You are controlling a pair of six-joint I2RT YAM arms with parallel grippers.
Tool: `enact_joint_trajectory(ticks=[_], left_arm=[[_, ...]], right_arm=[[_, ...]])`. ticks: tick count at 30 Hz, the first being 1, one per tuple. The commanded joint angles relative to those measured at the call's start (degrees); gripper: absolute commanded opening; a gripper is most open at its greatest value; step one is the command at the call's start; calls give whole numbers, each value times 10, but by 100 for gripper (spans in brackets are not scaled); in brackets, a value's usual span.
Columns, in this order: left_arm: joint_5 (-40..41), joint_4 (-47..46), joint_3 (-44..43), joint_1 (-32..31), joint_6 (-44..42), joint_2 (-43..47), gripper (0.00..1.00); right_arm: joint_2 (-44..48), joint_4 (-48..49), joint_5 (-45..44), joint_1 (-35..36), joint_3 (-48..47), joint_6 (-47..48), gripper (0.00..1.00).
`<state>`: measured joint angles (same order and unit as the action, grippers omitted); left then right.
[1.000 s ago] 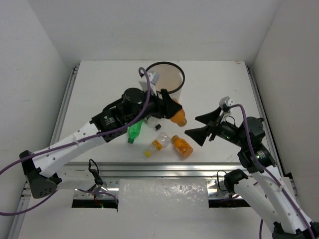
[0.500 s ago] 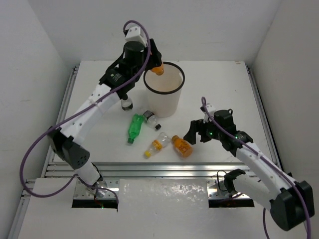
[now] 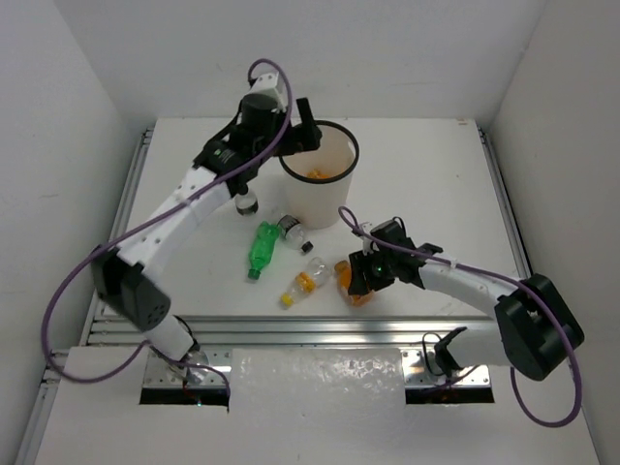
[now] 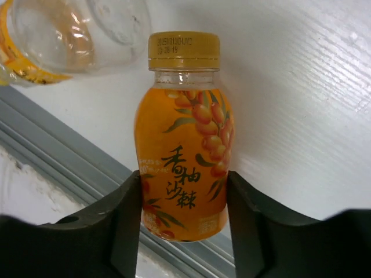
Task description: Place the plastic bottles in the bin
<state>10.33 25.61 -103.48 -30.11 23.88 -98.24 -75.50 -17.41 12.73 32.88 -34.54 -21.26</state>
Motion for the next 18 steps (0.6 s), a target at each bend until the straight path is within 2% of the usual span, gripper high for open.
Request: enact_joint_trajectory(ticks=[1,2,3,5,7,8,10,11,12,14,16,18], left_arm=[[-37,-69,105,-21,20,178,100],[-42,-98,188,-26,25,209,100],[-54,-114,231,-34,28,271,100],[-74,-143,336,-48,41,322,100],[-127,-166,401,-63,53,380,100],[-185,-201,458,-69,59,391,100],[-238,-237,501,-86,69,408,100],[-294,-296,533,-113,77,409,100],[-317,-316,541,-127,81,401,100],[-355,-363,544,-165,87,387,100],[-345,-365,535,-194,84,367,100],[-328,-361,524,-204,78,354,100]], right_arm=[[15,54,-37,6,25,-10,46],[28,57,-49,6,32,-15,38],[43,55,-57,6,36,-18,35],[108,45,-80,6,47,-30,27],[174,32,-96,6,67,-47,26],[247,28,-113,6,72,-52,24],[321,41,-101,6,87,-54,22],[390,61,-75,6,98,-49,22],[422,115,-5,5,108,-46,22],[465,162,80,5,132,-42,23],[499,199,146,5,132,-46,23],[518,221,170,5,135,-54,23]])
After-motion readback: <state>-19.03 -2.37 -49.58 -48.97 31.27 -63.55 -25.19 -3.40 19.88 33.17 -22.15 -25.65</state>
